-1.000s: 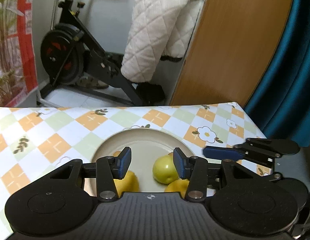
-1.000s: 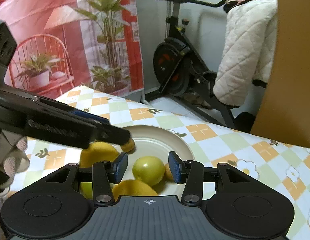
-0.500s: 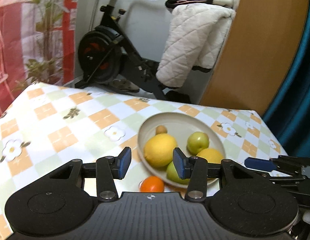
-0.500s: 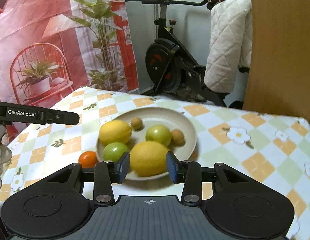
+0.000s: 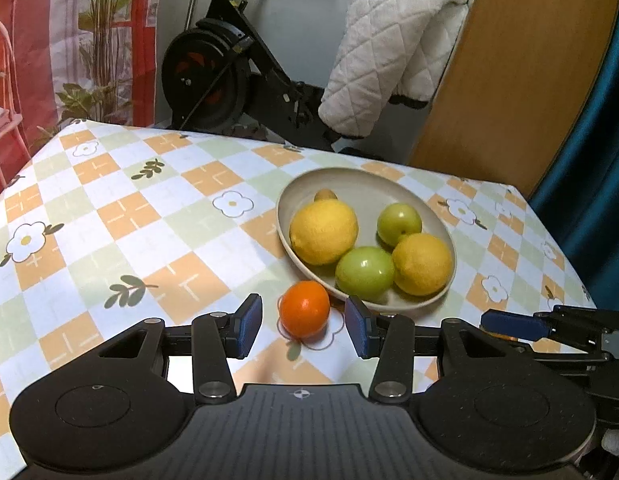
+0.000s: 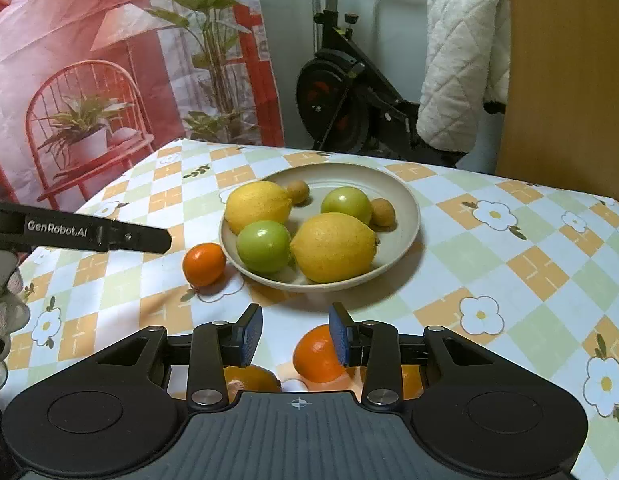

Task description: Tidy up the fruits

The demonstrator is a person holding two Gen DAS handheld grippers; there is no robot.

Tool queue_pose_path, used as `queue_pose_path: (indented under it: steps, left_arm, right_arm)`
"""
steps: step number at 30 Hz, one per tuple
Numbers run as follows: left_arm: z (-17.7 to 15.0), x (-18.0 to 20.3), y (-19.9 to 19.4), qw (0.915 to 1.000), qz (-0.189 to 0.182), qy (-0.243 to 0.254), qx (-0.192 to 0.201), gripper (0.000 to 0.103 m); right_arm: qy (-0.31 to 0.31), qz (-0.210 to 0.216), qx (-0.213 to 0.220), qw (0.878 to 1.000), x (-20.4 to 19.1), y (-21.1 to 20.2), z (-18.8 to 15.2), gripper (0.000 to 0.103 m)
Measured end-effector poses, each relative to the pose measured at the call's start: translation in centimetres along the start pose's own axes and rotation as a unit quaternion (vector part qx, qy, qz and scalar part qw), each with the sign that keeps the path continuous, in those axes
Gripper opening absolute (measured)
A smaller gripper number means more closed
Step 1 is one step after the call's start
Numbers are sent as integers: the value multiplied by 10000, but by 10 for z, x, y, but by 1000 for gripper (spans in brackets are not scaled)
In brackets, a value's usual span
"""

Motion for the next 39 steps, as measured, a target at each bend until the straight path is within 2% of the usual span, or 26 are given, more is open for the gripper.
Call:
queue_pose_path:
  steps: [12, 25, 39]
  left_arm:
    - [-7, 3, 4, 9999, -9, 37, -119, 48]
    - [-16, 22, 8, 9991, -292, 212, -234, 48]
    - [-18, 26, 12, 9986, -362, 243, -302, 47]
  right_arm:
    - [85, -24, -55, 9999, 7, 3, -6, 34]
    - [29, -182, -213, 9996, 10, 5, -17, 33]
    - [174, -239, -351, 9989, 17, 16, -23, 33]
Point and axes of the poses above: each gripper's, at about its wrist camera, not at the fingertips, and y roughly the way its jaws point, x to its right, z to its top, the point moved 9 cm from there along y, roughly the way its jaws point
